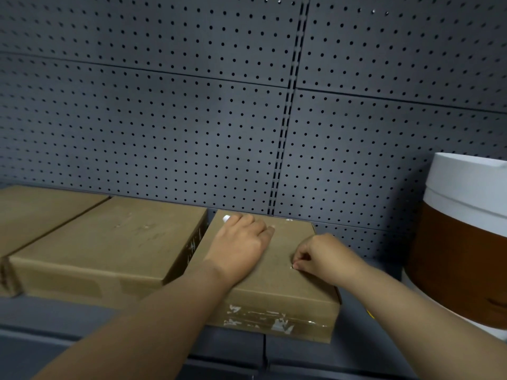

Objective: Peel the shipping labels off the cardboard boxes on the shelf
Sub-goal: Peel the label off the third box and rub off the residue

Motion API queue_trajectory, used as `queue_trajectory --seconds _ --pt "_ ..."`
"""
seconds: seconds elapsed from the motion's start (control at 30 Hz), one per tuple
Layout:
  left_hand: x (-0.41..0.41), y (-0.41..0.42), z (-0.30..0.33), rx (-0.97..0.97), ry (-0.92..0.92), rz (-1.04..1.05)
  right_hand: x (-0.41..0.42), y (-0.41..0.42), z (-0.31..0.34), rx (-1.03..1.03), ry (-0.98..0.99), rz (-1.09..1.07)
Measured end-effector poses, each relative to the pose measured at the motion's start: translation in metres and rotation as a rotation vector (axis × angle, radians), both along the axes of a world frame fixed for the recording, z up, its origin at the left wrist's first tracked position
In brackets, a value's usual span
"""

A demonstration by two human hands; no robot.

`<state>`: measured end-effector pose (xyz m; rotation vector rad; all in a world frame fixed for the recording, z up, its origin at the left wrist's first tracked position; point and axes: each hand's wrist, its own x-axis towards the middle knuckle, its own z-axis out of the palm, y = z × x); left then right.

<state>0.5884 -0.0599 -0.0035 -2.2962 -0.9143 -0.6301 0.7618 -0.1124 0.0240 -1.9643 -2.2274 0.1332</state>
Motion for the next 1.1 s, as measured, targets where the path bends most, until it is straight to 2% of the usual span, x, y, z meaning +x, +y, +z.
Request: queue_trajectory --seconds 0.23,0.4,0.57,0.7,0.87,1.1 --pt "0.002 0.005 -0.008 -0.047 -0.045 0.027 -0.006 0.005 -0.002 0.006 -0.023 0.011" --pt "0.004 0.006 -0.009 -0.025 -0.091 0.013 -0.011 0.006 -0.002 0.013 -0.142 0.01" --pt "0.004 0.007 -0.012 -0.046 -0.098 0.03 -0.012 0.006 -0.003 0.029 -0.174 0.009" --pt "0.004 0.008 -0.013 -0.039 -0.118 0.037 -0.008 0.006 -0.004 0.065 -0.128 -0.042" --pt "0.003 0.01 -0.016 -0.032 -0.122 0.033 0.002 0.006 0.0 0.009 0.087 -0.061" --pt "0.005 0.012 -0.016 0.02 -0.113 0.007 -0.004 0.007 0.003 -0.038 -0.11 0.027"
